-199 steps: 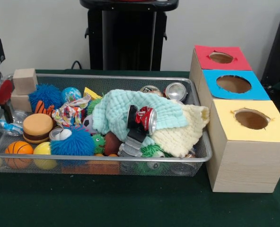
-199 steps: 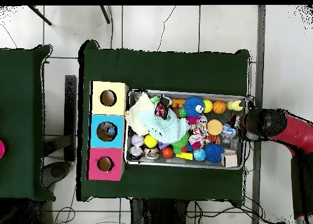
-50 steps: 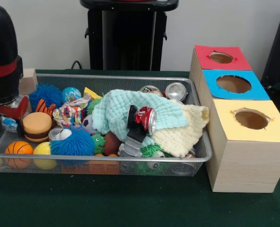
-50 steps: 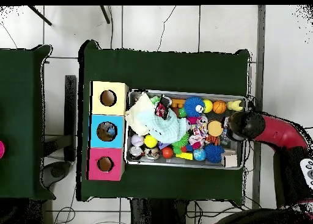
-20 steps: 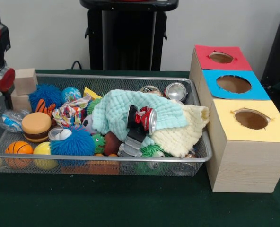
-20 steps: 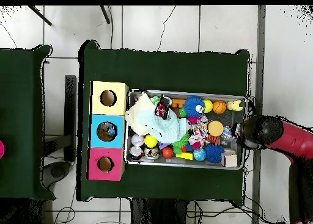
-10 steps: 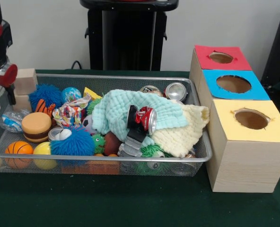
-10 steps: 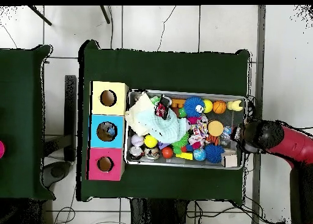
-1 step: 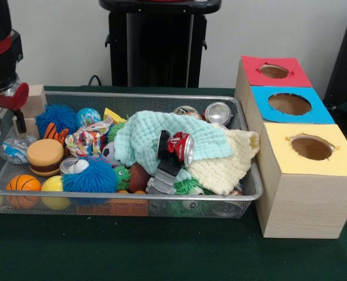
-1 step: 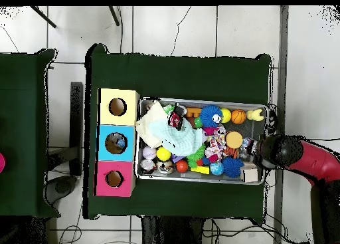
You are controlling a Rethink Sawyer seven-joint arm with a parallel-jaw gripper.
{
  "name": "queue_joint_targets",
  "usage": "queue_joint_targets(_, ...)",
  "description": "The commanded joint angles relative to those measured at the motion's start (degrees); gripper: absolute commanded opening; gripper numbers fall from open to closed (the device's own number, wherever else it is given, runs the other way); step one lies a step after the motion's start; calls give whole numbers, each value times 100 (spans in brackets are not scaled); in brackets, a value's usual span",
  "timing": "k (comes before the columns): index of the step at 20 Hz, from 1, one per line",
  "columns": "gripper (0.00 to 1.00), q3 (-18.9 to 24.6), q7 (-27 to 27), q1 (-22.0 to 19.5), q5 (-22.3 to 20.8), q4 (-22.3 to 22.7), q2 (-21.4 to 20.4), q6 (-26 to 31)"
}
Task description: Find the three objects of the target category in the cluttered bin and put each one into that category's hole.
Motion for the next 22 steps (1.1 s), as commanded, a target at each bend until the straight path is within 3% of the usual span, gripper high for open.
queue_joint_targets(1, 100, 101, 396, 104, -135, 265, 357, -667)
queue_joint_targets(11, 100, 72, 219, 196, -14, 68, 385, -369)
queue_joint_targets(15, 100, 28, 265, 187, 2, 215, 286, -382)
queue_joint_targets(22, 100, 49, 182, 133, 71, 77, 468, -142)
